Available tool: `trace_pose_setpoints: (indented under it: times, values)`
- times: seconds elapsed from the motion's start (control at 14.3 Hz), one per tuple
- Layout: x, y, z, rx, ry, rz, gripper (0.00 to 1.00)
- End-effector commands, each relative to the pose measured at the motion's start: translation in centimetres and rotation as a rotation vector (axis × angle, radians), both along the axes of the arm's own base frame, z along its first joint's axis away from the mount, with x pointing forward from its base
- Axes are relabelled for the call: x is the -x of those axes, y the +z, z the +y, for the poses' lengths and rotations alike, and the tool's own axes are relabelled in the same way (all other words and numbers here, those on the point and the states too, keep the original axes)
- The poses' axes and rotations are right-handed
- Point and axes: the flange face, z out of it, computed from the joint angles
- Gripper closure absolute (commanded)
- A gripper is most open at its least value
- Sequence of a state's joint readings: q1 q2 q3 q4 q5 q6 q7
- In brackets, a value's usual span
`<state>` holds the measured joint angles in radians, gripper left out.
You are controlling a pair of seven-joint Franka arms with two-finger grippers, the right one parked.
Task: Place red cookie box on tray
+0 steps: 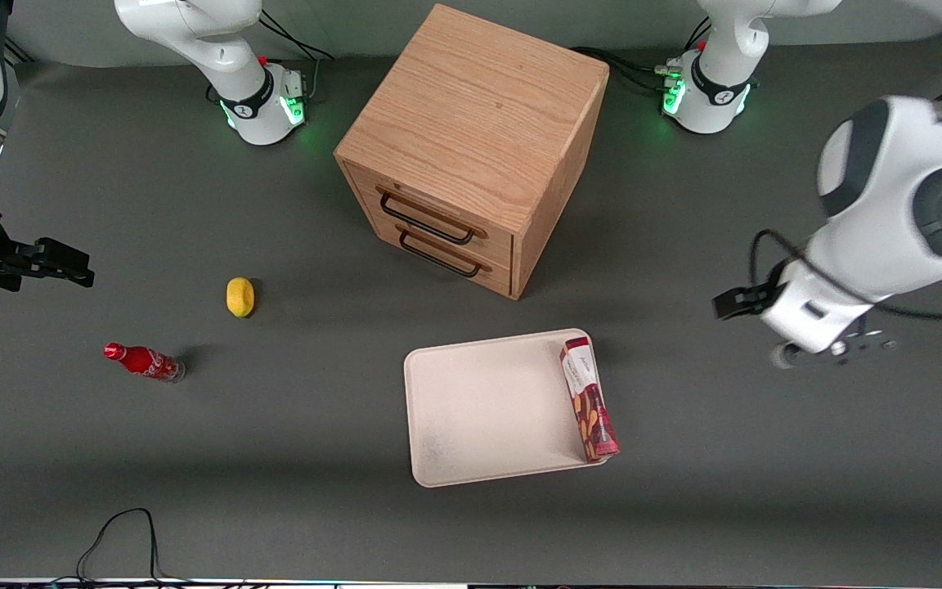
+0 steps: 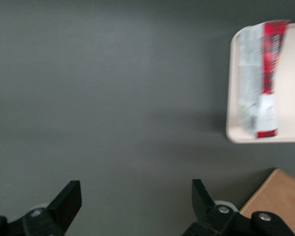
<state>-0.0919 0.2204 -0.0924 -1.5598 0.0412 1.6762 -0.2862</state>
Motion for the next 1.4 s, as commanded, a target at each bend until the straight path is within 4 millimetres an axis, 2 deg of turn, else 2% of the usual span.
trace_pose_setpoints:
  times: [0.0, 0.14, 0.35, 0.56, 0.84, 1.19, 1.33]
  values:
    - [5.0, 2.2, 4.2, 0.011, -0.009, -0.011, 0.0]
    - [7.1, 4.2, 7.7, 0.013, -0.011, -0.033, 0.0]
    - [7.4, 6.0, 11.8, 0.002, 0.036, -0.017, 0.0]
    - [7.4, 6.3, 11.7, 0.001, 0.036, -0.02, 0.0]
    - [7.3, 7.0, 10.6, -0.04, 0.005, -0.018, 0.0]
    - [7.2, 7.1, 10.1, -0.031, 0.01, -0.018, 0.0]
    - [7.3, 7.9, 10.4, -0.023, 0.01, -0.007, 0.0]
